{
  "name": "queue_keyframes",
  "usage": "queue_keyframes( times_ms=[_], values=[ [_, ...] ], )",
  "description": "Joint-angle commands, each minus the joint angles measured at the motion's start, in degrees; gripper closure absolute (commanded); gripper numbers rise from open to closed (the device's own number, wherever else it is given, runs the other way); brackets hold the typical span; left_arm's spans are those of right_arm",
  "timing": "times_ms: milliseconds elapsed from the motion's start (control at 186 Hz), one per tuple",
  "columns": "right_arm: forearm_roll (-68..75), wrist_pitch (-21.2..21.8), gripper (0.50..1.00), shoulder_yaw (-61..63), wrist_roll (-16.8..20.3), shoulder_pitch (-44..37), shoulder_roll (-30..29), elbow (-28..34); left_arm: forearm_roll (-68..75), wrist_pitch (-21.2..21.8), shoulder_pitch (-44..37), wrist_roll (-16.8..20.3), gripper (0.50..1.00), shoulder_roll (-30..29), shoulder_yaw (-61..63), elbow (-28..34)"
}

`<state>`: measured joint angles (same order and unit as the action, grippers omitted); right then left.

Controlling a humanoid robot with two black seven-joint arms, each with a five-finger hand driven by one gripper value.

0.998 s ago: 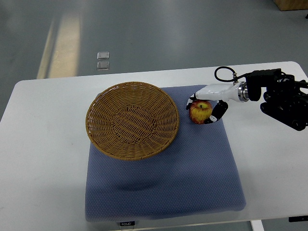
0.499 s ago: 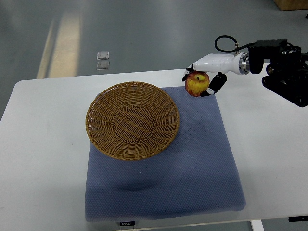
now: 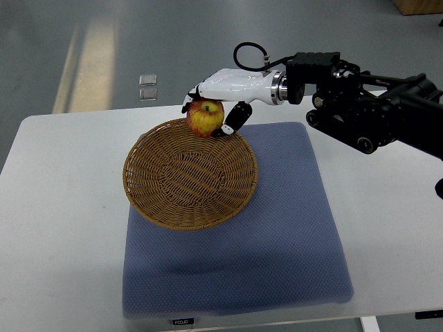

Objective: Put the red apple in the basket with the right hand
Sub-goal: 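Carry the apple with the right hand over the wicker basket, then lower the apple into the basket and open the right hand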

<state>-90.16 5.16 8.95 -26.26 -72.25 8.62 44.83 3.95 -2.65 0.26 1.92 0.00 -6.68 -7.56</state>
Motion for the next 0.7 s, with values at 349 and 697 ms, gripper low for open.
queue_keyframes(
  times_ms=[349, 697],
  values=[
    [-0.3, -0.2, 0.810, -0.7, 0.1, 6.2, -6.6, -3.8, 0.0, 0.0, 0.0, 0.0, 0.500, 0.0, 0.0, 0.0],
    [-0.3, -1.4, 0.722, -0.7, 0.1, 8.0, -8.5, -6.7, 0.0, 0.0, 0.0, 0.0, 0.500, 0.0, 0.0, 0.0]
  ],
)
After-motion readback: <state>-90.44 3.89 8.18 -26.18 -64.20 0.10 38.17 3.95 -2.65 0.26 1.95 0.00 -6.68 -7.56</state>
